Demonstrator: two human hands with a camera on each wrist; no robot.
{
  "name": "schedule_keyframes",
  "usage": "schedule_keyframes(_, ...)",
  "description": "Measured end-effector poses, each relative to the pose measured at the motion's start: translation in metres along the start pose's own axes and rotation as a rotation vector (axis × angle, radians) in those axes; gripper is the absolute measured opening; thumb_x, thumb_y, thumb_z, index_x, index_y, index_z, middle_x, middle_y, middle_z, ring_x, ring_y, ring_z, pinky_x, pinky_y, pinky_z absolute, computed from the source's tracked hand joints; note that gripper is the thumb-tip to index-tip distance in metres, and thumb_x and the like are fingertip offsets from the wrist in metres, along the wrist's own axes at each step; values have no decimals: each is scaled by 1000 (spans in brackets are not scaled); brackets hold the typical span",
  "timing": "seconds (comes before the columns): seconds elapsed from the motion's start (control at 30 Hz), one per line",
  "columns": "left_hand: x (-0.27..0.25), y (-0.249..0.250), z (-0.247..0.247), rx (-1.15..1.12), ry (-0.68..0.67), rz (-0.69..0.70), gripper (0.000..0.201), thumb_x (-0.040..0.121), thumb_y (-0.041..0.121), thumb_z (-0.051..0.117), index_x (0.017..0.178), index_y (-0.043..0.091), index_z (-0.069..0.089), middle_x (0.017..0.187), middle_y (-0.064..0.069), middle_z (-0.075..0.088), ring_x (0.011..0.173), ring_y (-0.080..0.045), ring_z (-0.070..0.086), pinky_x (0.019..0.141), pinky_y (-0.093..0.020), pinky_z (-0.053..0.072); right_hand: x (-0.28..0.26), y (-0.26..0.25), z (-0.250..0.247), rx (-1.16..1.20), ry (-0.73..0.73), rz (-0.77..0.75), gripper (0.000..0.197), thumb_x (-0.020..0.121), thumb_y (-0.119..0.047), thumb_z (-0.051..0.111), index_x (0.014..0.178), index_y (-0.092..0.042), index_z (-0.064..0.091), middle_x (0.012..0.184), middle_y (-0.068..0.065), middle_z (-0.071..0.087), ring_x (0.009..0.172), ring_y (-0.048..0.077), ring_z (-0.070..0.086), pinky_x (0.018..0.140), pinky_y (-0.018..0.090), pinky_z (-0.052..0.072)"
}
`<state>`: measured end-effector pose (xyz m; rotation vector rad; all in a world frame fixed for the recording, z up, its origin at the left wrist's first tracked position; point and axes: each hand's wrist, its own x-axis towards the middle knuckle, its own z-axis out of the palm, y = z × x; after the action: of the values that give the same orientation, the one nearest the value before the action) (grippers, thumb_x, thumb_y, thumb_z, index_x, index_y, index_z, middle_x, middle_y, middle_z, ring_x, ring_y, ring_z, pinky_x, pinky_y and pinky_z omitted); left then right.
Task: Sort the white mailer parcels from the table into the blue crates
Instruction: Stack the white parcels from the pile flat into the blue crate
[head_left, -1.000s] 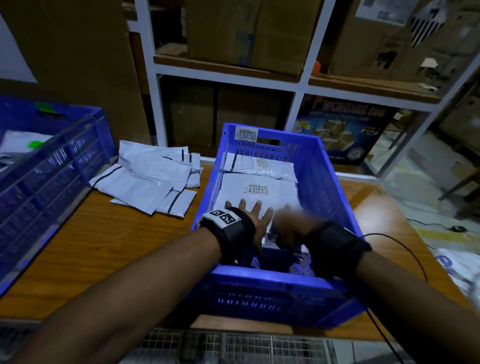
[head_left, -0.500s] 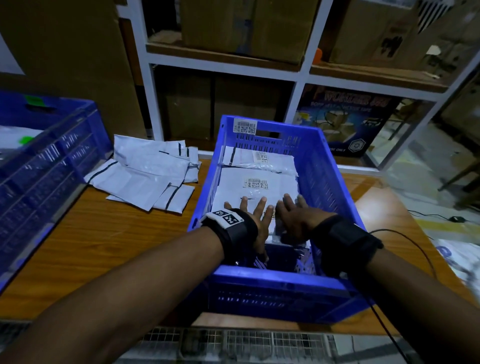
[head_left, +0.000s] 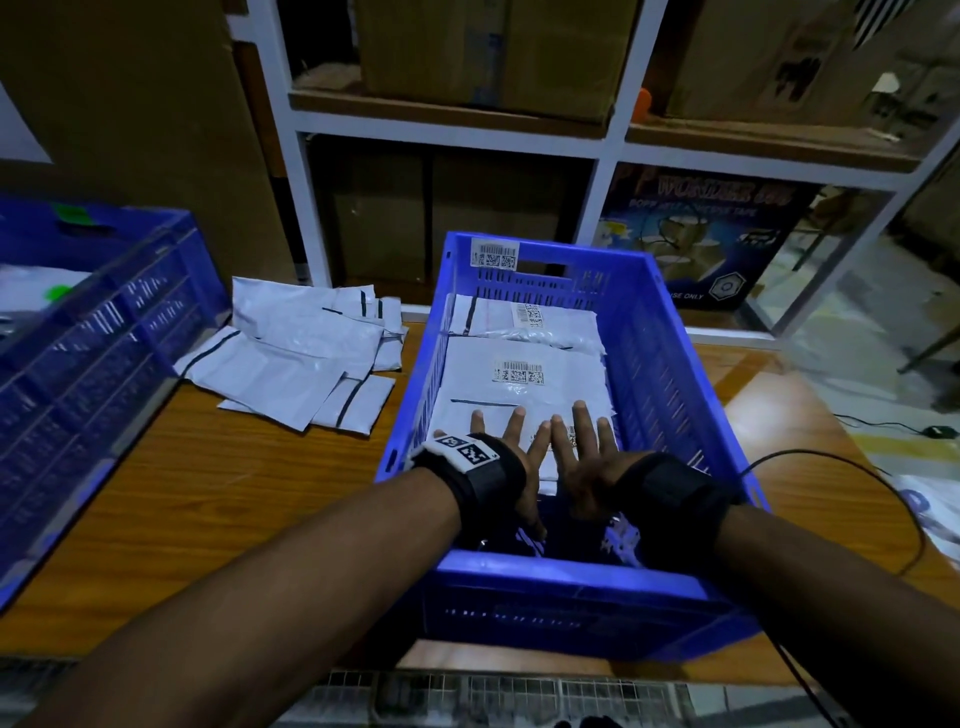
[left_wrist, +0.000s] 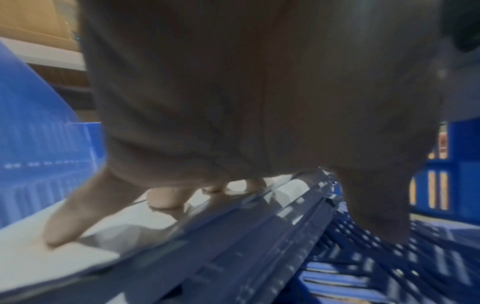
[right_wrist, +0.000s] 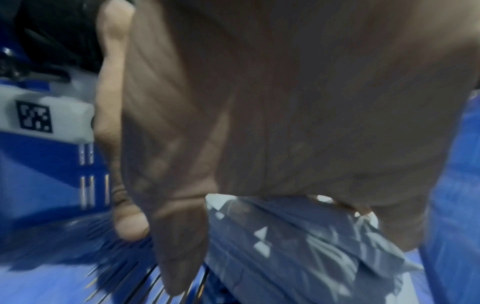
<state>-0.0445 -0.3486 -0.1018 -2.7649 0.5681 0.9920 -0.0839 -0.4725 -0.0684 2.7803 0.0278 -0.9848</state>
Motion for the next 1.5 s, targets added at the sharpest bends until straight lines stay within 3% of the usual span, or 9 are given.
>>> schedule_keyframes(0.23, 1, -7, 5, -28, 38, 23, 140, 53, 85, 66, 137, 48, -40, 140, 1, -53, 142, -55, -22, 106, -78, 0, 5, 2, 7, 40, 25, 8, 99, 93, -54, 46, 149, -24, -30, 152, 11, -42, 145, 46, -18, 115, 60, 5)
schedule_keyframes(0.5, -12, -6, 0, -80, 2, 4, 132, 66, 79, 69, 138, 50, -38, 147, 2, -49, 138, -55, -31, 106, -79, 5, 5, 3, 5, 45, -32, 1, 95, 92, -34, 44, 148, -25, -31, 150, 11, -44, 146, 46, -17, 117, 61, 6)
schedule_keyframes(0.7, -22, -2, -2, -114, 28, -12, 128, 72, 72, 71, 140, 50, -35, 152, 5, -46, 138, -56, -30, 101, -85, 5, 6, 7, 5, 61, -28, -10, 94, 92, -37, 45, 149, -28, -29, 152, 8, -41, 146, 47, -13, 116, 58, 4)
schedule_keyframes(0.83, -8, -5, 2, -112, 51, -60, 137, 63, 78, 70, 139, 48, -39, 144, 2, -52, 141, -56, -23, 104, -82, 1, 7, 9, 6, 89, -16, -13, 95, 90, -36, 47, 149, -32, -28, 153, 4, -41, 147, 46, -11, 117, 57, 5)
schedule_keyframes(1.1, -13, -1, -1, -104, 104, -129, 131, 70, 72, 73, 144, 48, -33, 155, 1, -42, 139, -63, -19, 106, -79, 0, 0, 9, -2, 55, -65, 12, 91, 95, -40, 44, 149, -29, -28, 153, 7, -40, 147, 43, -13, 118, 55, 2)
schedule_keyframes(1.33, -6, -11, 2, -15, 94, -154, 131, 65, 84, 60, 143, 43, -37, 153, -8, -43, 143, -60, 9, 108, -76, 6, -9, 10, -4, 80, -69, 6, 81, 99, -40, 38, 152, -29, -22, 156, 6, -35, 148, 43, -12, 117, 54, 0)
schedule_keyframes(1.5, -21, -2, -8, 55, 118, -149, 127, 74, 79, 61, 147, 37, -33, 154, -9, -42, 141, -63, -10, 109, -76, -2, -12, 11, -6, 154, -90, 11, 69, 103, -36, 32, 154, -28, -14, 159, 6, -28, 147, 43, -15, 117, 52, -4)
